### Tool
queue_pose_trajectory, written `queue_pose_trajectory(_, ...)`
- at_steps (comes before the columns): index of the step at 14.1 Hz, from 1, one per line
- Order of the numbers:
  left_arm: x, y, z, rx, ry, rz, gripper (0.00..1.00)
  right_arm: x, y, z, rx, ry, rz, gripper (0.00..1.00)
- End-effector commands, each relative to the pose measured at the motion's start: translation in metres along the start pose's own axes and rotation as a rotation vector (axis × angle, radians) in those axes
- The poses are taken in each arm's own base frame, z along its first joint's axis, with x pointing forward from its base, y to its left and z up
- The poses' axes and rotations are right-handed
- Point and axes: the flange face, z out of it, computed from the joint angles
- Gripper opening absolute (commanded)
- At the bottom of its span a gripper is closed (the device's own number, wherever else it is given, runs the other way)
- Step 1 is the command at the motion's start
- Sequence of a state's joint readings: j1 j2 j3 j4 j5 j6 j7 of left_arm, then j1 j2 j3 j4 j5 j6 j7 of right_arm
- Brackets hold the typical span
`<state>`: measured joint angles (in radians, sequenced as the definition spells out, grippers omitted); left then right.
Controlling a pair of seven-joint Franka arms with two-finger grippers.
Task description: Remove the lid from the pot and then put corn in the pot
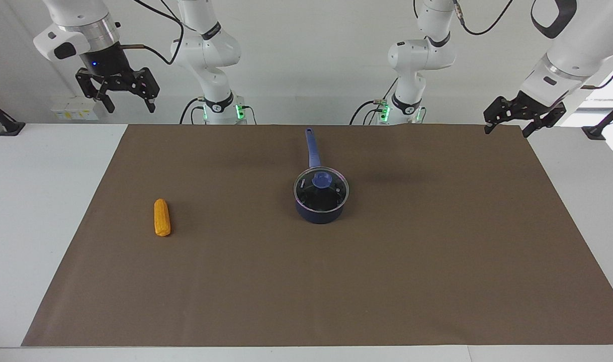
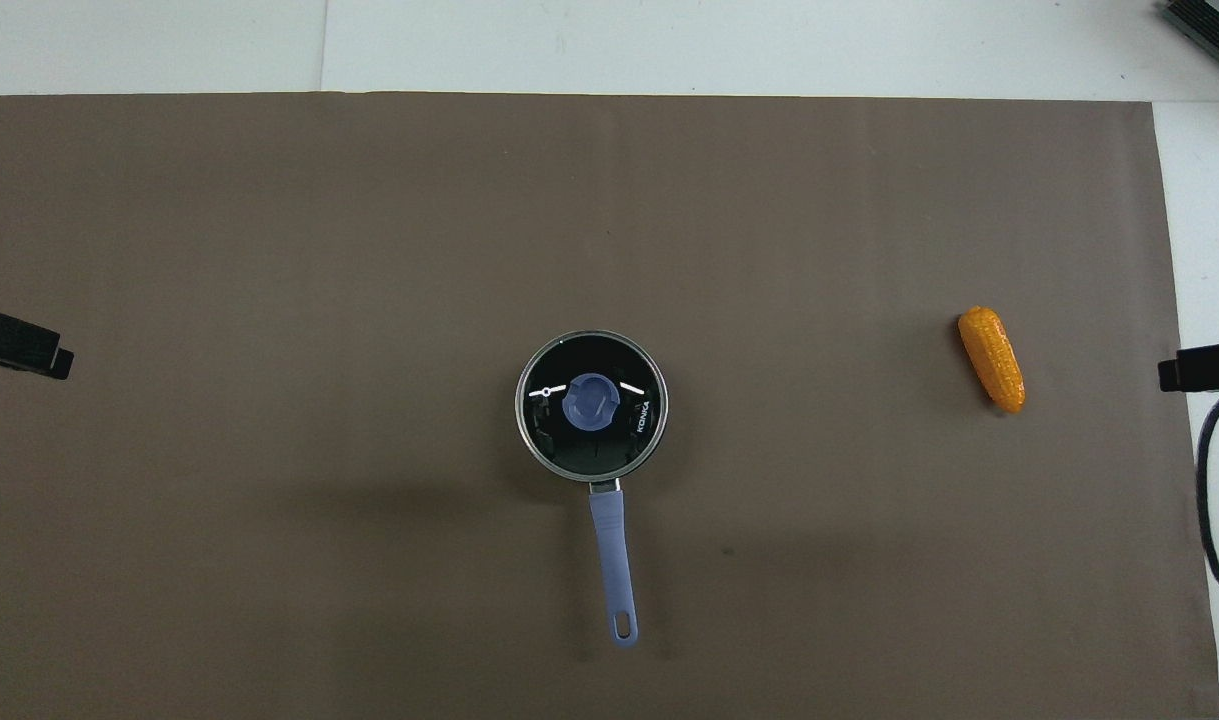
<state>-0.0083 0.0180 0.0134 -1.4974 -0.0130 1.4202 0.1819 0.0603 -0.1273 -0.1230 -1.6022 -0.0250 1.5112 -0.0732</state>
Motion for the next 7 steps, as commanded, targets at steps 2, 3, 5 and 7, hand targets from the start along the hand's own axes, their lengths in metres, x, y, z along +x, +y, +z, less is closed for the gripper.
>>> queue_pose_trajectory(2, 0.0004, 0.0025, -0.0069, -0.009, 0.003, 0.003, 1.00, -0.0047, 0.0012, -0.0027, 0.006, -0.004, -0.017, 1.00)
queue_pose_trajectory(3, 0.0003, 0.0025, -0.0067, -0.009, 0.002, 0.003, 1.00, -0.0047, 0.0012, -0.0027, 0.006, -0.004, -0.017, 1.00)
queue_pose_trajectory(5, 0.0007, 0.0024, -0.0061, -0.008, 0.006, 0.003, 1.00, -0.0048, 0.0019, -0.0027, 0.006, -0.004, -0.016, 1.00)
queue_pose_trajectory(7, -0.0009, 0.0028, -0.0067, -0.009, 0.010, 0.008, 1.00, -0.0038, 0.0020, -0.0031, 0.006, 0.001, -0.016, 1.00)
